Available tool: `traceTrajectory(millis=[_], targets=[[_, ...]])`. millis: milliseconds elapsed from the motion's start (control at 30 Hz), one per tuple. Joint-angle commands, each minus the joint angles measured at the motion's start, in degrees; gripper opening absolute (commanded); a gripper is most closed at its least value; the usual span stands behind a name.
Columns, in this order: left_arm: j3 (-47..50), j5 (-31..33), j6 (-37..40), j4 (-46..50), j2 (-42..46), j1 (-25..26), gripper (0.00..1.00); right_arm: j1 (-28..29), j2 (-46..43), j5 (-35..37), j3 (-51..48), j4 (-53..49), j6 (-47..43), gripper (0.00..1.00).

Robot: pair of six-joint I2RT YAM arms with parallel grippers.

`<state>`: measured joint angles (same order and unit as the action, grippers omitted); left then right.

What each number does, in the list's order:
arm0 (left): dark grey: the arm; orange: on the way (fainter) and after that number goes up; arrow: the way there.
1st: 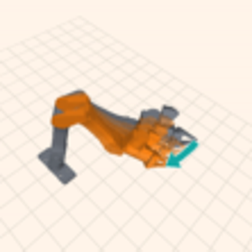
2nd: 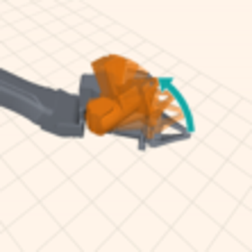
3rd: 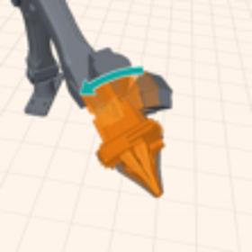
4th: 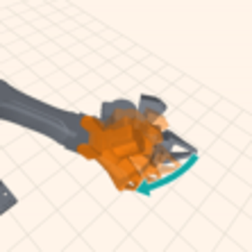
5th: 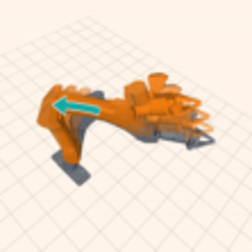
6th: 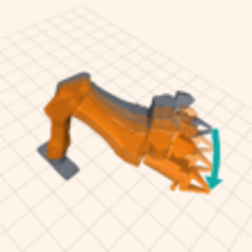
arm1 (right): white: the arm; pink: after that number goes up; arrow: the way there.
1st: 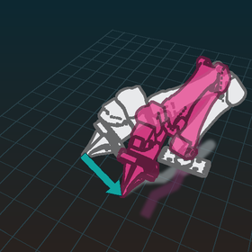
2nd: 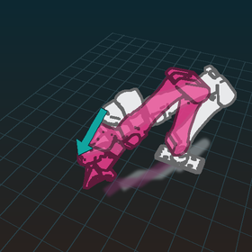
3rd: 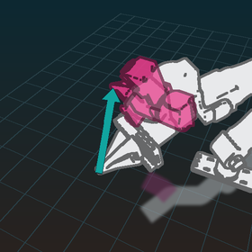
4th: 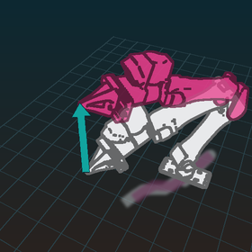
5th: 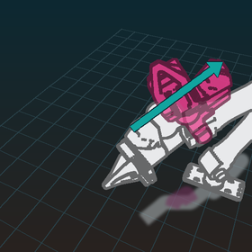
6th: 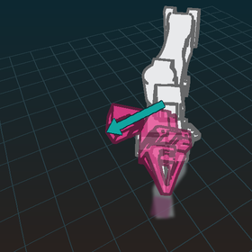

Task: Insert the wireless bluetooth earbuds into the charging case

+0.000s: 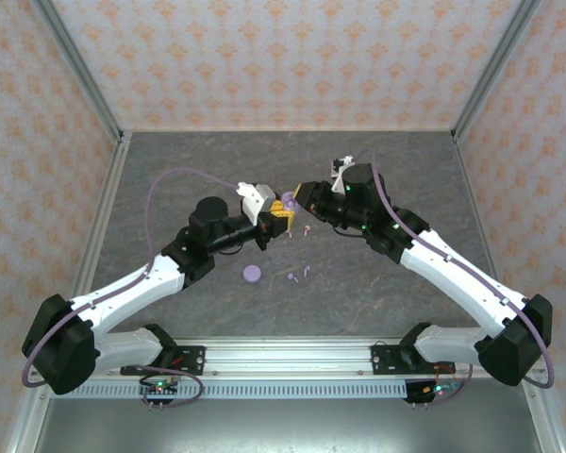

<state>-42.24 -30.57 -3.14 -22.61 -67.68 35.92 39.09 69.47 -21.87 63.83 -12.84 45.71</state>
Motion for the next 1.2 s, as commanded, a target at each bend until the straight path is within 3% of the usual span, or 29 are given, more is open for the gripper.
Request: traceTrajectory(millis=[0,167,467,600,733,933,1167], targets=[[-1.71,1.17,-0.18,-2.83,0.18,0.38,0.00,0.29,-1.36,0.99,-0.57,-0.64,-1.55,0.22],[-1.68,0.86,-0.11,-2.64,0.34,0.38,0.00,0.28,-2.94,1.99,0.87,-2.11,-4.05,0.30],[-0.41,-0.19,-0.82,-3.89,2.58,0.38,0.00,-1.56,-5.41,1.57,6.74,-8.67,-16.38,0.60],[0.56,-2.52,-1.74,-5.90,4.41,0.38,0.00,-4.85,-6.68,-5.03,7.31,-9.79,-22.91,0.77],[-0.58,-9.94,-2.57,-6.48,6.31,0.29,0.00,-7.90,-7.25,-17.13,5.51,-6.39,-25.31,0.89],[-3.36,-16.89,-2.03,-3.04,8.06,0.27,0.00,-8.24,-7.24,-34.80,1.59,5.60,-21.90,0.95],[-4.05,-17.59,-2.18,-2.45,8.55,0.38,0.00,-6.90,-7.33,-39.36,1.22,5.57,-22.77,0.94]])
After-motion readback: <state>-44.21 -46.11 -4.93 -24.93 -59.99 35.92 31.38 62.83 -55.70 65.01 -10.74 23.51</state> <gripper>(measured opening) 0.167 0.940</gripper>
